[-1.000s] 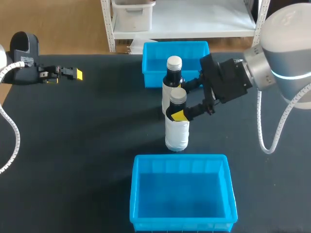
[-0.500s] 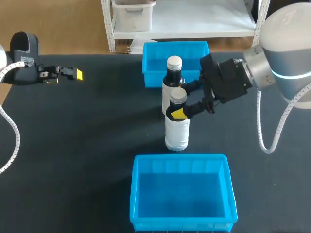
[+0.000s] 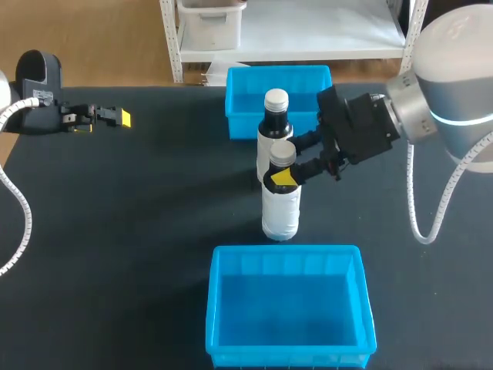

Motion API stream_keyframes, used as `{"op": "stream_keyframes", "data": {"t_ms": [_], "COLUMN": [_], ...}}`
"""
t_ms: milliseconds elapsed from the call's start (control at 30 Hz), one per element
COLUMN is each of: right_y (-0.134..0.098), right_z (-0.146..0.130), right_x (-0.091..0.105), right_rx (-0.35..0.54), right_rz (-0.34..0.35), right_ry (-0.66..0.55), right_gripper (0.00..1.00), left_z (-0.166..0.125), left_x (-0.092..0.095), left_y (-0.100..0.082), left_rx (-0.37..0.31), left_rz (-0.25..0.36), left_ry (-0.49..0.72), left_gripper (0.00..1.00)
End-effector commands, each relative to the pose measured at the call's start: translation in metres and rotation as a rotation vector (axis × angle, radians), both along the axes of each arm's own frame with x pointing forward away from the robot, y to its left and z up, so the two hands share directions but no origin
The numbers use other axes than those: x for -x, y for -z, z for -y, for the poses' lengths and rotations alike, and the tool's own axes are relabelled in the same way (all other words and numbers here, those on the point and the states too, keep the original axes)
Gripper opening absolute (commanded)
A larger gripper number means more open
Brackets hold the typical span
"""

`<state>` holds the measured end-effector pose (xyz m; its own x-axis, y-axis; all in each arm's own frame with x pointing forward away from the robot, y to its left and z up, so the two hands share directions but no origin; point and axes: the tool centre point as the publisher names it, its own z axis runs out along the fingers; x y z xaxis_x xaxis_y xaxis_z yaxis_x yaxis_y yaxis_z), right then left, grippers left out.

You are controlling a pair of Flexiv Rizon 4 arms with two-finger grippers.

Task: Pick up the bottle, and place it in the far bin if it is heavy, or in the near bin if it is light.

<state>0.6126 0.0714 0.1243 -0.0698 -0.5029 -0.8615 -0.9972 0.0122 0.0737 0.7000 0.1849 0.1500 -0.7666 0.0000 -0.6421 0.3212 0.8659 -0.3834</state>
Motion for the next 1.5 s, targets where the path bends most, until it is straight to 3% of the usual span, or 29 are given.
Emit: {"op": "stream_keyframes", "data": {"t_ms": [33, 167, 333, 467, 500, 900, 1500], "right_y": [0.0, 0.001, 0.0, -0.004, -0.006, -0.028, -0.082], "right_z": [0.0, 0.001, 0.001, 0.002, 0.003, 0.016, 0.081], "right_x": [0.0, 0.001, 0.001, 0.0, 0.0, 0.001, 0.011], "right_rx": [-0.002, -0.002, -0.004, -0.008, -0.009, -0.005, 0.011], "right_rz": [0.002, 0.002, 0.004, 0.014, 0.018, 0.045, 0.072], "right_ry": [-0.001, 0.0, 0.003, 0.007, 0.008, 0.027, 0.152], "right_gripper": [0.48, 0.47, 0.33, 0.02, 0.0, 0.0, 0.0], "left_z": [0.0, 0.0, 0.0, 0.0, 0.0, 0.0, 0.0], "left_x": [0.0, 0.0, 0.0, 0.0, 0.0, 0.0, 0.0], "left_y": [0.0, 0.0, 0.0, 0.0, 0.0, 0.0, 0.0], "left_rx": [0.0, 0.0, 0.0, 0.0, 0.0, 0.0, 0.0], "left_rz": [0.0, 0.0, 0.0, 0.0, 0.0, 0.0, 0.0], "left_ry": [0.0, 0.0, 0.0, 0.0, 0.0, 0.0, 0.0], "left_gripper": [1.0, 1.0, 1.0, 1.0, 1.0, 1.0, 1.0]}}
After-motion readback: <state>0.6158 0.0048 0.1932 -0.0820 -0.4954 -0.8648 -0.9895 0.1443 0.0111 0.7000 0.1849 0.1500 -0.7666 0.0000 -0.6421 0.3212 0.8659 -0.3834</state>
